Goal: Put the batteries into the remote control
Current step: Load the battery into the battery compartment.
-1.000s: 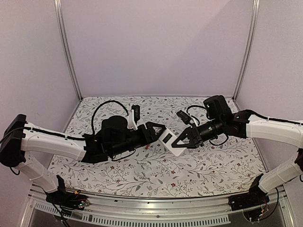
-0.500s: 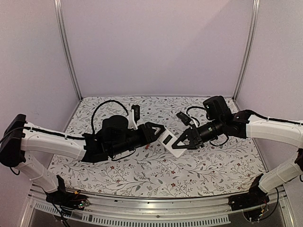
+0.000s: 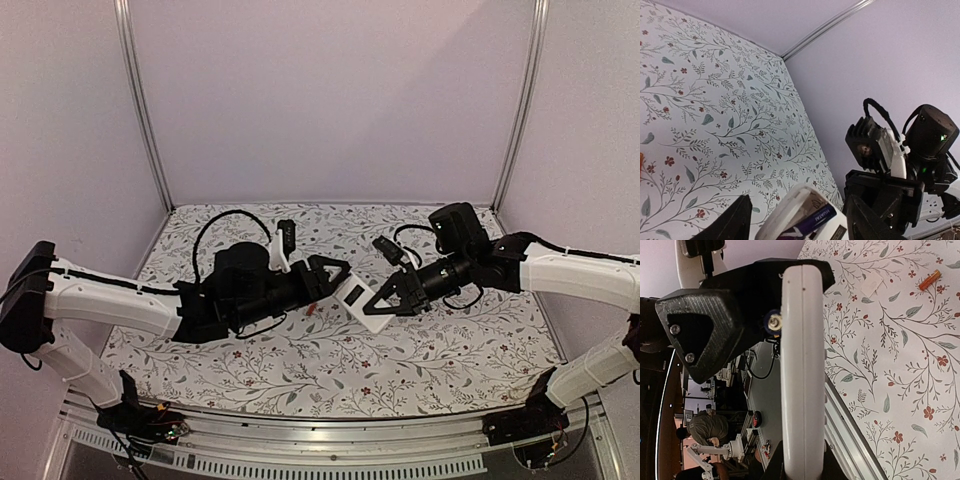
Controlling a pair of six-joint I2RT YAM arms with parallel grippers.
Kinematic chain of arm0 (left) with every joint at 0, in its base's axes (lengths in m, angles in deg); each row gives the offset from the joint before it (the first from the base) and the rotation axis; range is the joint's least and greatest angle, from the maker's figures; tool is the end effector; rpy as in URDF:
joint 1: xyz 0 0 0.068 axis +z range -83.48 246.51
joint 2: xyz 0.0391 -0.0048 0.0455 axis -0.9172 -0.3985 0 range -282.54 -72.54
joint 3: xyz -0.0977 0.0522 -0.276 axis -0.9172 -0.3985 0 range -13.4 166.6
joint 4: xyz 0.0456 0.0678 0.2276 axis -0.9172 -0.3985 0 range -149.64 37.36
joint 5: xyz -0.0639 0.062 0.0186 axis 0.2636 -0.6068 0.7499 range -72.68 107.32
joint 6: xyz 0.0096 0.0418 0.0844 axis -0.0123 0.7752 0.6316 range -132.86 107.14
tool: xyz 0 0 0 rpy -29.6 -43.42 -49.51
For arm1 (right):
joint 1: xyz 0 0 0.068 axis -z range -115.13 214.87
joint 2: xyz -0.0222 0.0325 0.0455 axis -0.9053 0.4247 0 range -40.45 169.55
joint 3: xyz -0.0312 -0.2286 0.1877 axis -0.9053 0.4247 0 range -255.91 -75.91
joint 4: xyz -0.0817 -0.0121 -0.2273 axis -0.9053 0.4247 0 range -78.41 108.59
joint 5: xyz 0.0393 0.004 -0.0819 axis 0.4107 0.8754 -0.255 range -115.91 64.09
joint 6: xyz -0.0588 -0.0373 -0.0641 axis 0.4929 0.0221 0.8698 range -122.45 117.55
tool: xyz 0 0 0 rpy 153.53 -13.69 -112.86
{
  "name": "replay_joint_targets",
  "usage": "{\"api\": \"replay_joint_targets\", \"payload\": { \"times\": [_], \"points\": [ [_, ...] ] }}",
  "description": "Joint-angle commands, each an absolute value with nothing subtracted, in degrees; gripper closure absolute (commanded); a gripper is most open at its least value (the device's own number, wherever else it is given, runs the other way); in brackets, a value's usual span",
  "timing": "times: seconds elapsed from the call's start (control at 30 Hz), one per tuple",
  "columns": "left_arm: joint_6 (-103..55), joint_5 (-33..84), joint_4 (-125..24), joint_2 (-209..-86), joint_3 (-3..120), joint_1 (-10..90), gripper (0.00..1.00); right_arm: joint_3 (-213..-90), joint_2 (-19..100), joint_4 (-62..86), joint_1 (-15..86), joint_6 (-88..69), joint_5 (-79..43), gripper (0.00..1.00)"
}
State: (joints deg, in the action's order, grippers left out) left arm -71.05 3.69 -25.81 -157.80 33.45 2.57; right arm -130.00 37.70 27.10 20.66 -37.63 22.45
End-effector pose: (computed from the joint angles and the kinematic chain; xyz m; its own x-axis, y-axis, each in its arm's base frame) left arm 0.1775 -0.3171 0.2783 -0.7023 -0.4440 -0.5565 0.3318 0.4874 -0.8076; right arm 0.1636 0.2483 0.2769 -0.8781 -0.3200 -0.3558 -0.4531 0.3168 0.8332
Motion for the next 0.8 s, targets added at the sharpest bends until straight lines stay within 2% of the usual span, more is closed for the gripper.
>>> {"api": "replay_joint_targets", "payload": {
  "times": [0.0,0.5,0.77],
  "points": [
    [-69.4,5.3,-23.1,-157.8,32.5,3.1,0.31,-131.7,37.8,27.3,20.5,-37.0,22.3,1.0],
    [-67.7,4.4,-30.8,-159.9,36.6,2.6,0.35,-132.3,37.6,27.6,20.5,-36.8,22.6,1.0],
    [-68.1,3.1,-31.4,-159.5,36.0,2.7,0.45,-132.2,37.4,27.8,20.5,-36.5,22.7,1.0]
  ]
}}
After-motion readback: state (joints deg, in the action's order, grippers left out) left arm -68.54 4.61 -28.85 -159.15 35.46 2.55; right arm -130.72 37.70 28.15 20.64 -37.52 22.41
